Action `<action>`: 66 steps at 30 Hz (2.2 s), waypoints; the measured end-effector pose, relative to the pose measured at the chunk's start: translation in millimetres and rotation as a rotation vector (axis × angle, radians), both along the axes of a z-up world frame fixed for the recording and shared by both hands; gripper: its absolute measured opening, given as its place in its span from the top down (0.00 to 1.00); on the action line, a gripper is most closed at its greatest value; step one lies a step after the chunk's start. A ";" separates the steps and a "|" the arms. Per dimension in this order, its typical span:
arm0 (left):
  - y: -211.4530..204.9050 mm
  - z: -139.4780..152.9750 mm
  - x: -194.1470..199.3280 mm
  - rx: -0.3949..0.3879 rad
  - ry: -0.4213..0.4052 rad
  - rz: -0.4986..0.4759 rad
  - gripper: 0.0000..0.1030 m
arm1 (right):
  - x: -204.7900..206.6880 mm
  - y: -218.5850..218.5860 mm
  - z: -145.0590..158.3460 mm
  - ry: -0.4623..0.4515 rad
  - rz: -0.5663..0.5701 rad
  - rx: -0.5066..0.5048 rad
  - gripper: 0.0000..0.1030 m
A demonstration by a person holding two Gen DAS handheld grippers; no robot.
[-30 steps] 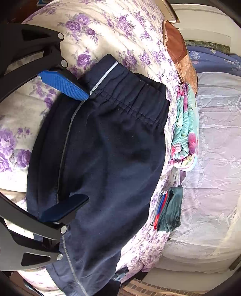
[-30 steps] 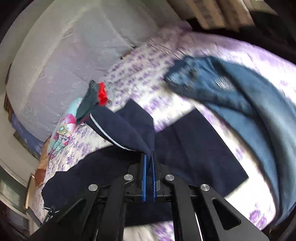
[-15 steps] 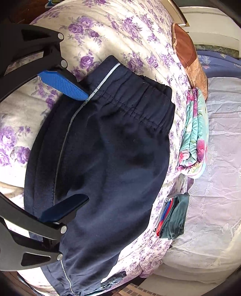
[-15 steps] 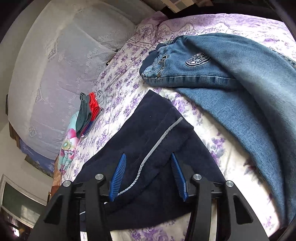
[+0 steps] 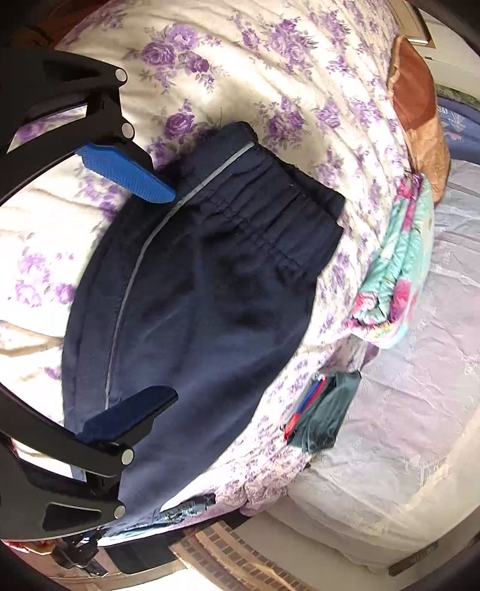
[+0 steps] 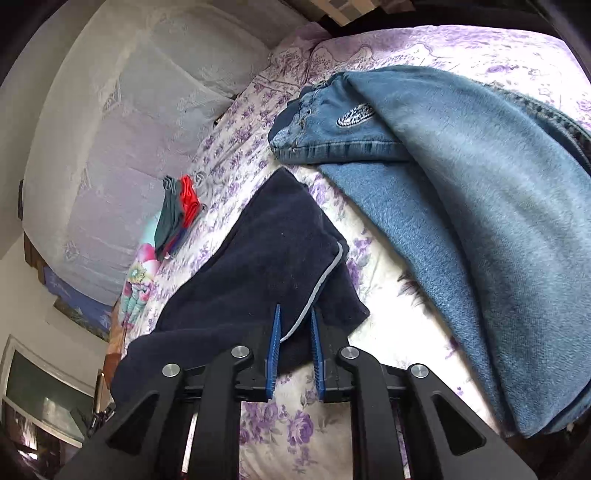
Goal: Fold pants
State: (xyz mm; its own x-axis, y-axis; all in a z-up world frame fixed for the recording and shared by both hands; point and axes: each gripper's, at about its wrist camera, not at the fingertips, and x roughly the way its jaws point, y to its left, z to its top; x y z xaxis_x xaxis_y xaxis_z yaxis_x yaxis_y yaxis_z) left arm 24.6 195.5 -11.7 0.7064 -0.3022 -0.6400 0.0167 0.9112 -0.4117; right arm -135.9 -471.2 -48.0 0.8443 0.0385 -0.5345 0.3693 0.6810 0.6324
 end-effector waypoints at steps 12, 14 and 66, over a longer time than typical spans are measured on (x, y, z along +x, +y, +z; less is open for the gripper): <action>-167.2 25.8 -11.0 0.301 -0.123 -0.305 0.06 | 82.8 203.4 52.2 -0.114 0.506 -0.556 0.62; -184.2 17.5 -2.9 0.342 -0.109 -0.303 0.06 | 98.0 244.0 45.6 -0.108 0.586 -0.656 0.56; -189.1 -45.6 4.9 0.301 -0.079 -0.370 0.05 | 348.8 345.3 -25.6 0.307 1.040 0.214 0.61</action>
State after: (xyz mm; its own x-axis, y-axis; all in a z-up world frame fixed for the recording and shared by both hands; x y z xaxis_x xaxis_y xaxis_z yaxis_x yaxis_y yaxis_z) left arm 29.5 6.4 -57.3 0.6365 -0.3522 -0.6862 0.3829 0.9166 -0.1153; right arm 212.9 -125.9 -73.6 0.1792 0.7696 -0.6129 -0.1586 0.6374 0.7540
